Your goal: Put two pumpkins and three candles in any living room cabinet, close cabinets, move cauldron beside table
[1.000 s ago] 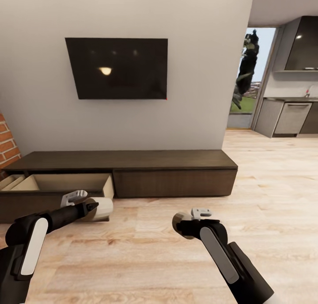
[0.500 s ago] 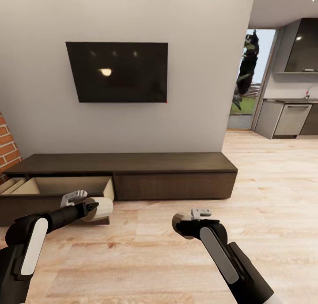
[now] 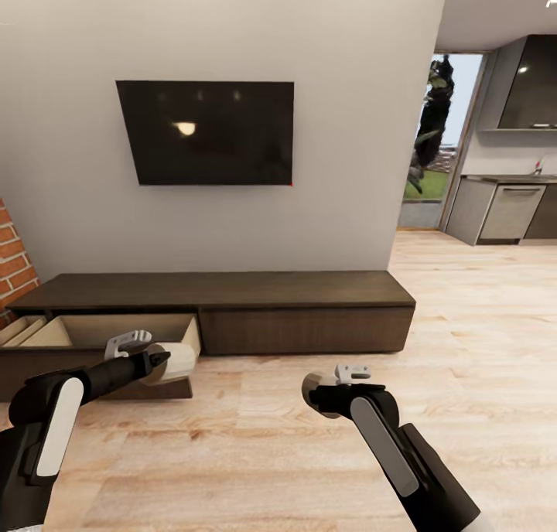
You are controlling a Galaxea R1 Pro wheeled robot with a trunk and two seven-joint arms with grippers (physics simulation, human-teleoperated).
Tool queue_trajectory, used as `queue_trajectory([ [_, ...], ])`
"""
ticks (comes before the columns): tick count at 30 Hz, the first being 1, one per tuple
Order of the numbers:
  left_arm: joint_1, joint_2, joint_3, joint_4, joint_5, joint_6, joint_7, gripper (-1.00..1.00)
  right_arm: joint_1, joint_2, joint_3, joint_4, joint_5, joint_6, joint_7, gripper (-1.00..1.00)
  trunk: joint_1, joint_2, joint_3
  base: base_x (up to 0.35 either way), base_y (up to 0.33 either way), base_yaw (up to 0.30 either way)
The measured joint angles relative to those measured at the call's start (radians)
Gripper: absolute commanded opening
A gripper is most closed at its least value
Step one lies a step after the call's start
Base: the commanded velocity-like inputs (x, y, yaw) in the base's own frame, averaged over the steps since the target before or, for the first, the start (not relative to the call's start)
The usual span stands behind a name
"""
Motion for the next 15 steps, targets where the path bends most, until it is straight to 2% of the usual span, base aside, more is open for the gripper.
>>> queue_trajectory([
  [4,-0.03,0.011,-0.002,0.054,-0.013,0.0,0.024,-1.0,0.0,-0.001,-0.006,0.0,0.001,0.0,0.0,-1.0,-0.015,0.028,0.013,0.0,0.0,0.0],
  [5,-0.044,0.02,-0.003,0.088,-0.011,0.0,0.043,-1.0,0.0,-0.002,-0.008,0.0,0.0,0.0,-0.001,-1.0,-0.019,0.035,0.016,0.0,0.0,0.0],
  [6,-0.05,0.024,-0.003,0.109,-0.023,-0.001,0.057,-1.0,0.0,-0.002,-0.009,0.0,0.001,0.0,-0.001,-1.0,-0.023,0.042,0.019,0.0,0.0,0.0],
  [7,-0.058,0.03,-0.004,0.153,-0.013,0.0,0.087,-1.0,0.0,-0.003,-0.011,0.001,0.0,0.0,-0.002,-1.0,-0.027,0.049,0.022,0.0,0.0,0.0],
  [8,-0.062,0.033,-0.003,0.176,-0.031,-0.001,0.105,-1.0,0.0,-0.004,-0.012,0.001,0.001,0.0,-0.003,-1.0,-0.031,0.056,0.025,0.0,0.0,0.0],
  [9,-0.073,0.036,-0.003,0.214,-0.024,0.0,0.141,-1.0,0.0,-0.005,-0.018,0.002,0.001,0.0,-0.005,-1.0,-0.034,0.063,0.028,0.0,0.0,0.0],
  [11,-0.092,0.038,-0.002,0.259,-0.04,0.0,0.199,-1.0,0.0,-0.006,-0.038,0.005,0.004,0.002,-0.007,-1.0,-0.042,0.077,0.034,0.0,0.0,0.0],
  [12,-0.101,0.037,-0.002,0.287,-0.025,0.0,0.224,-1.0,0.0,-0.006,-0.058,0.007,0.002,0.0,-0.006,-1.0,-0.046,0.084,0.038,0.0,0.0,0.0],
  [15,-0.129,0.036,-0.013,0.363,-0.03,0.0,0.255,-1.0,0.0,-0.007,-0.099,0.01,0.004,0.002,-0.003,-1.0,-0.057,0.105,0.047,0.0,0.0,0.0],
])
